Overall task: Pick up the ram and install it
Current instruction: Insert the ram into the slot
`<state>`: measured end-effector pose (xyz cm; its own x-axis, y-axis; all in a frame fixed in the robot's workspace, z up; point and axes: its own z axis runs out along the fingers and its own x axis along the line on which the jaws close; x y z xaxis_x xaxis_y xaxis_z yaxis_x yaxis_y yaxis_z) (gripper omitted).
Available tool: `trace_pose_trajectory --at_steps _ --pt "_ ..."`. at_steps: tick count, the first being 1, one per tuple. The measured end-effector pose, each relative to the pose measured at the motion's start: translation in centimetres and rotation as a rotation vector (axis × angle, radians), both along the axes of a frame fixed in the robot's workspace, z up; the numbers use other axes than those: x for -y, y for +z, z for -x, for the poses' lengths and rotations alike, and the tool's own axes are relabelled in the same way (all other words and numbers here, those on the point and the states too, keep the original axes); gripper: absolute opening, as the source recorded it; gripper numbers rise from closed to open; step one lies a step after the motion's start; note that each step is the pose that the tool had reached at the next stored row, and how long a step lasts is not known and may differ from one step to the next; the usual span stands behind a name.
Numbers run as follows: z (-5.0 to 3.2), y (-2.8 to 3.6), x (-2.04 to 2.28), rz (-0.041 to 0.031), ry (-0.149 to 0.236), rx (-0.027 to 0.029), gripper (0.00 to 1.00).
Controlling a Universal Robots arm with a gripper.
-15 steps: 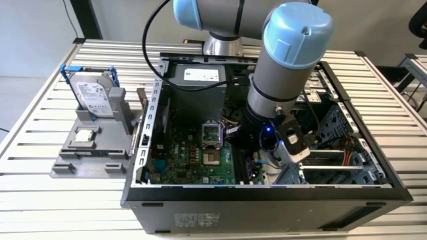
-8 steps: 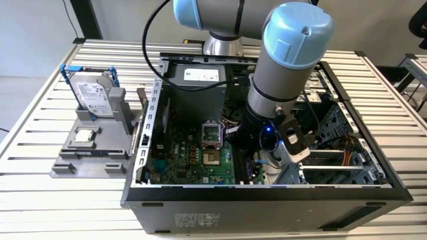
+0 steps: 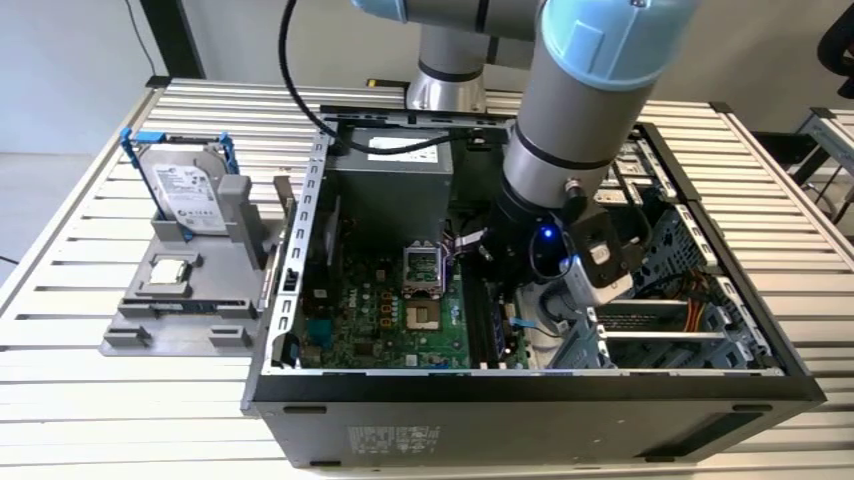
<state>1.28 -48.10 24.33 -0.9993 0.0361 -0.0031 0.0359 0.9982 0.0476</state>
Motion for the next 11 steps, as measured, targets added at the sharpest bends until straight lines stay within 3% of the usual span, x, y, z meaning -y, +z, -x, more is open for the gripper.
trace_pose_trajectory --at_steps 3,6,7,11 --pt "0.00 1.27 0.00 0.0001 0.000 -0.0001 1.00" --pt "0.13 1.30 0.00 -0.0001 0.000 -0.0001 1.00" --pt "0.25 1.31 0.00 0.0001 0.000 -0.0002 0.00" --pt "0.33 1.31 0.00 0.0001 0.000 -0.0002 0.00"
